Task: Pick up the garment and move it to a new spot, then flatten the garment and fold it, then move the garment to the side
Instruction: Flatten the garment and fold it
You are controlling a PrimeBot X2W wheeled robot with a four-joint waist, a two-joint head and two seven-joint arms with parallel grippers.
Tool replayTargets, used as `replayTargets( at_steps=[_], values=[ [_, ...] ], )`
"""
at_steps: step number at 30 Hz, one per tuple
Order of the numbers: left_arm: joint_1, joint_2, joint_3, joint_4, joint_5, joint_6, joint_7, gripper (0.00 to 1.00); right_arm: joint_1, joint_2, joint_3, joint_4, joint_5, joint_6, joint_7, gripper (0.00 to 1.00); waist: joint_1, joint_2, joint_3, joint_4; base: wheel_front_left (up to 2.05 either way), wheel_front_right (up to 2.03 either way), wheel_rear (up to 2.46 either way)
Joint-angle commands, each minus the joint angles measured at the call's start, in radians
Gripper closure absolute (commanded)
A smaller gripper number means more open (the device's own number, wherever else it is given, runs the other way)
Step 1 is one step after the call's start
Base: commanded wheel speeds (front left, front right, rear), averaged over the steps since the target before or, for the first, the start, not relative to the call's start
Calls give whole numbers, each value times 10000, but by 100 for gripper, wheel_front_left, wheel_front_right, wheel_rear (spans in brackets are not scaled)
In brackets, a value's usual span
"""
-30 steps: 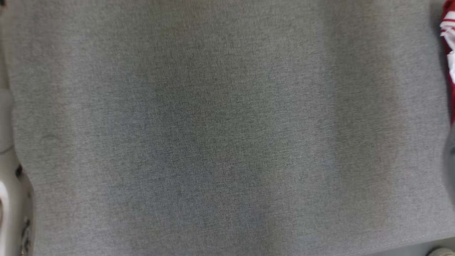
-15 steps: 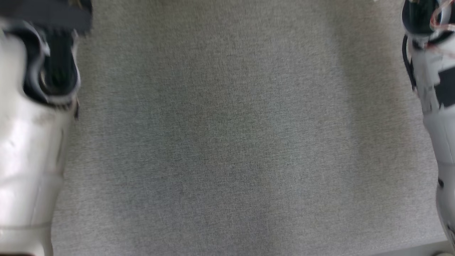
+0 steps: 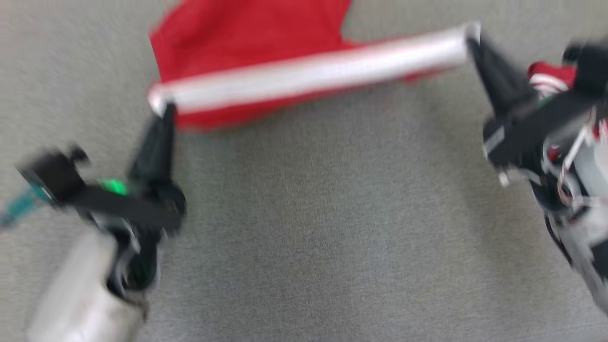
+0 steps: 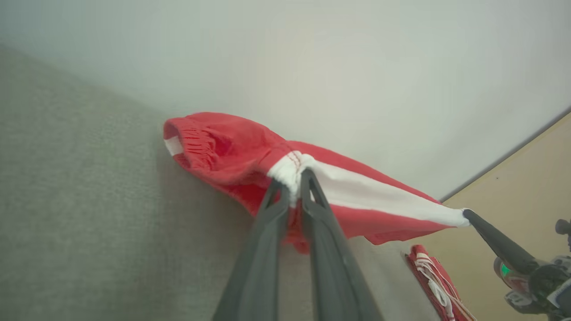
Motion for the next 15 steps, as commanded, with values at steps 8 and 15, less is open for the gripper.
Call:
replayTargets(
  at_steps=[8, 15],
  values=[
    [2387, 33, -545, 224, 439, 124, -40, 100, 3351, -691, -943, -1507, 58, -31, 2396, 100, 3, 2, -2122, 123, 0, 0, 0],
    [3902, 107, -755, 70, 292, 519, 74, 100, 6016, -276, -2010, -2717, -170, -31, 4623, 100, 3, 2, -2812, 73, 0, 0, 0]
  ],
)
